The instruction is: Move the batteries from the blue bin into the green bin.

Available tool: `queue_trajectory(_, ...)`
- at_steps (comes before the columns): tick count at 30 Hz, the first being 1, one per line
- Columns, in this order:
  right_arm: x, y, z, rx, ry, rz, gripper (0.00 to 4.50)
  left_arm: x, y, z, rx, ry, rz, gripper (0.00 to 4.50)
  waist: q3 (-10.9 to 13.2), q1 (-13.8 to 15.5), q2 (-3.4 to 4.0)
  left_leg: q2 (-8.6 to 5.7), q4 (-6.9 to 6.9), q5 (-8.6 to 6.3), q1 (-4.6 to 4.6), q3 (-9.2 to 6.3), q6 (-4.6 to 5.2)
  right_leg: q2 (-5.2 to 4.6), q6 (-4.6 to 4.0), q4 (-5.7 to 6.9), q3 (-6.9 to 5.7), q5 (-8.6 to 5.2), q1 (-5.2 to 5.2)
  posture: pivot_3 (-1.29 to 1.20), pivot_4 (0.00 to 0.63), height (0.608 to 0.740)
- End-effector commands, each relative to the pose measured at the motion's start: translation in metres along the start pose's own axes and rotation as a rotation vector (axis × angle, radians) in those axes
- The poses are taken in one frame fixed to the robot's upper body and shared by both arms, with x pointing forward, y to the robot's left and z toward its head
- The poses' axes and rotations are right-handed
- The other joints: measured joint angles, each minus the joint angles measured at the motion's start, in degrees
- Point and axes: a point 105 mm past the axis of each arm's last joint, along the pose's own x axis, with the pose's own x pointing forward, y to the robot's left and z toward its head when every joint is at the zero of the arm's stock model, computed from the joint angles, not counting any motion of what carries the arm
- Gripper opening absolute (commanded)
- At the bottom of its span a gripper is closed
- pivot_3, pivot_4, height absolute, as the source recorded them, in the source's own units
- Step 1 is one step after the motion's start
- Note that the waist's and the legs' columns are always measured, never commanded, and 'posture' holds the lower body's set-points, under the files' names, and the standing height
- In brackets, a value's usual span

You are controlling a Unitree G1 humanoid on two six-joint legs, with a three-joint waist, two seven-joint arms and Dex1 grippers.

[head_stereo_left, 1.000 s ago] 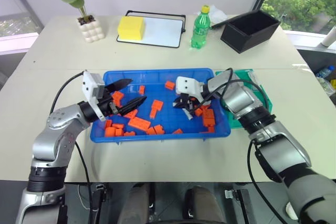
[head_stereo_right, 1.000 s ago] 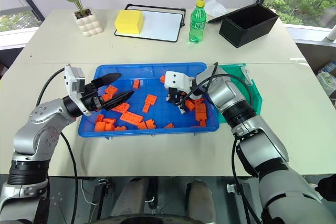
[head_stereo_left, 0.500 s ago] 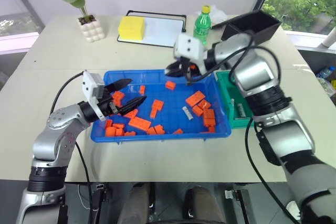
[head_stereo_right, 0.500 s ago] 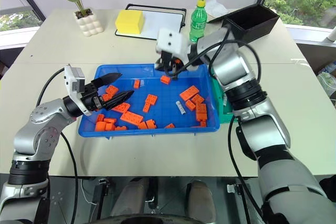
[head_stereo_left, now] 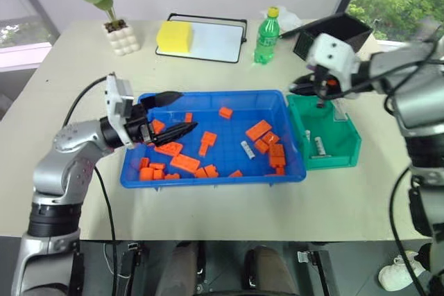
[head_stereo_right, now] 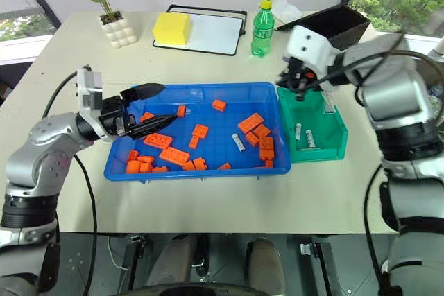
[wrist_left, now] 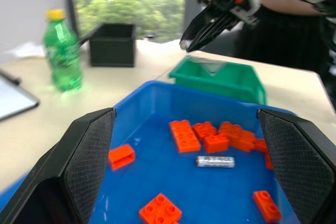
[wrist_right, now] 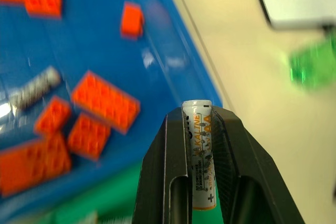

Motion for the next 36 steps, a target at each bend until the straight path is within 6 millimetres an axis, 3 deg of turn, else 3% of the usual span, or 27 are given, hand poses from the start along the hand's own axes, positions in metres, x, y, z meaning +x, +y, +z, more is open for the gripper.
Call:
queue_trajectory(1,-0.02,-0.004,-0.002,0.01,0.001,-0.063,0.04,0.004,-0.002,0.0,0.026,0.026,-0.068,4.5,0.0,-0.1,0.0,0.0,0.0,0.0,0.0,0.0,0.0,0.0,0.0,0.0,0.0,0.0,0.0,0.0,0.15,0.739)
queue_trajectory(7,-0.024,0.011,-0.025,0.084,0.054,-0.047,0.04,0.014,0.0,-0.009,0.031,0.049,-0.119,4.5,0.0,-0.2,0.0,0.03,-0.03,0.0,0.01,0.04,0.0,0.03,0.0,-0.01,0.01,0.0,-0.02,0.0,0.15,0.739)
queue_trajectory(12,-0.023,0.015,-0.041,0.119,0.083,-0.052,2.49,0.017,0.001,-0.012,0.028,0.043,-0.128,4.5,0.0,-0.1,0.0,0.04,-0.01,0.0,0.01,0.03,0.0,0.02,0.0,-0.02,0.01,0.0,0.0,0.0,0.15,0.739)
queue_trajectory(16,-0.024,0.007,-0.038,0.088,0.087,-0.096,4.43,0.015,0.001,-0.012,0.025,0.047,-0.131,4.5,0.0,-0.1,0.0,0.04,0.0,0.0,0.01,0.02,0.0,0.02,0.0,-0.02,0.01,0.0,0.0,0.0,0.15,0.739)
queue_trajectory(19,-0.025,-0.008,-0.025,0.048,0.054,-0.156,4.43,0.013,0.002,-0.012,0.025,0.052,-0.125,4.5,0.0,-0.1,0.0,0.04,0.0,0.0,0.0,0.03,0.0,0.02,0.0,-0.02,0.01,0.0,-0.01,0.0,0.15,0.739)
queue_trajectory(21,-0.024,-0.013,-0.001,0.093,-0.049,-0.15,4.43,0.011,0.003,-0.013,0.025,0.058,-0.114,4.5,0.0,-0.2,0.0,0.04,0.01,0.01,0.0,0.03,0.0,0.02,0.0,-0.02,0.01,0.0,-0.01,0.0,0.15,0.739)
queue_trajectory(25,-0.012,0.004,0.04,0.289,-0.242,0.007,4.43,0.009,0.003,-0.014,0.021,0.06,-0.092,4.5,0.0,-0.4,0.0,0.16,-0.04,0.01,0.02,0.05,-0.01,0.11,0.0,-0.01,0.0,0.0,-0.03,0.0,0.15,0.739)
queue_trajectory(32,0.018,0.064,0.045,0.379,-0.234,0.245,4.43,0.005,0.0,-0.017,0.013,0.054,-0.05,4.5,0.0,0.9,0.0,0.01,0.04,0.0,-0.02,-0.06,0.01,0.02,0.0,-0.01,0.0,0.0,0.05,0.0,0.15,0.739)
queue_trajectory(36,0.026,0.083,0.04,0.438,-0.211,0.298,4.43,0.002,-0.003,-0.019,0.005,0.053,-0.024,4.5,0.0,1.1,-0.01,0.02,0.07,0.0,-0.01,-0.07,0.01,0.03,0.0,0.02,0.0,0.0,0.06,0.0,0.15,0.739)
